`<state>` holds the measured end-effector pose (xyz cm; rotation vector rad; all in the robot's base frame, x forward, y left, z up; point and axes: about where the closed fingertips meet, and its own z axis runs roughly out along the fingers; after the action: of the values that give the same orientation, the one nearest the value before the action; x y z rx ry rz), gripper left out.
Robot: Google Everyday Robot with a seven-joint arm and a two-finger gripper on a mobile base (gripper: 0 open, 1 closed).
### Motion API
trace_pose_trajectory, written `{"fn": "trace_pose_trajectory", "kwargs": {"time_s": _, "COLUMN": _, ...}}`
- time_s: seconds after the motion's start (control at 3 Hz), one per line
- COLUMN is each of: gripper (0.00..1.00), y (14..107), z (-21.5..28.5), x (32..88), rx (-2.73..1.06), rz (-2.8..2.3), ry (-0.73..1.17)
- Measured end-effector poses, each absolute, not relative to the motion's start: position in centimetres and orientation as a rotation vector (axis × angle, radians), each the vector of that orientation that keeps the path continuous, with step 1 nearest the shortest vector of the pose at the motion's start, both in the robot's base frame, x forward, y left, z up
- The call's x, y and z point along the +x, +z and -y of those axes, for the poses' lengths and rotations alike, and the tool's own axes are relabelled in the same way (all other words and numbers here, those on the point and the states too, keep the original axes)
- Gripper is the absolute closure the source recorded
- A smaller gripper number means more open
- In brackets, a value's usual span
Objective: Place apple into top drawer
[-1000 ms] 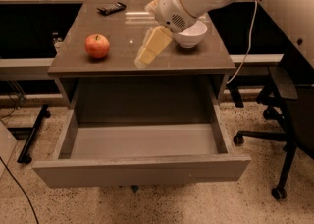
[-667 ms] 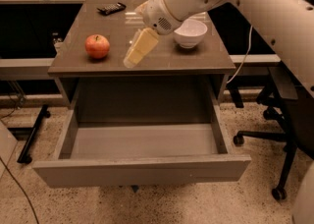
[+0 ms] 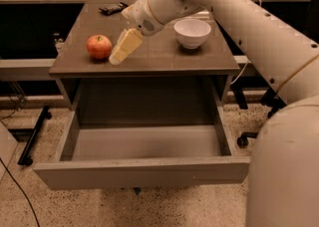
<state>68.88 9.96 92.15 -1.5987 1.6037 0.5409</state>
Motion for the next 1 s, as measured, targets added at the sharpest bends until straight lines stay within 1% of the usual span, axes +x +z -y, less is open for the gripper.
{"fn": "trace_pose_trajectory", "kwargs": {"time_s": 1.0, "gripper": 0.0, "y": 88.6, "z": -16.4, "x": 73.3, "rx": -1.6, "rz": -1.559, "ry": 0.704}}
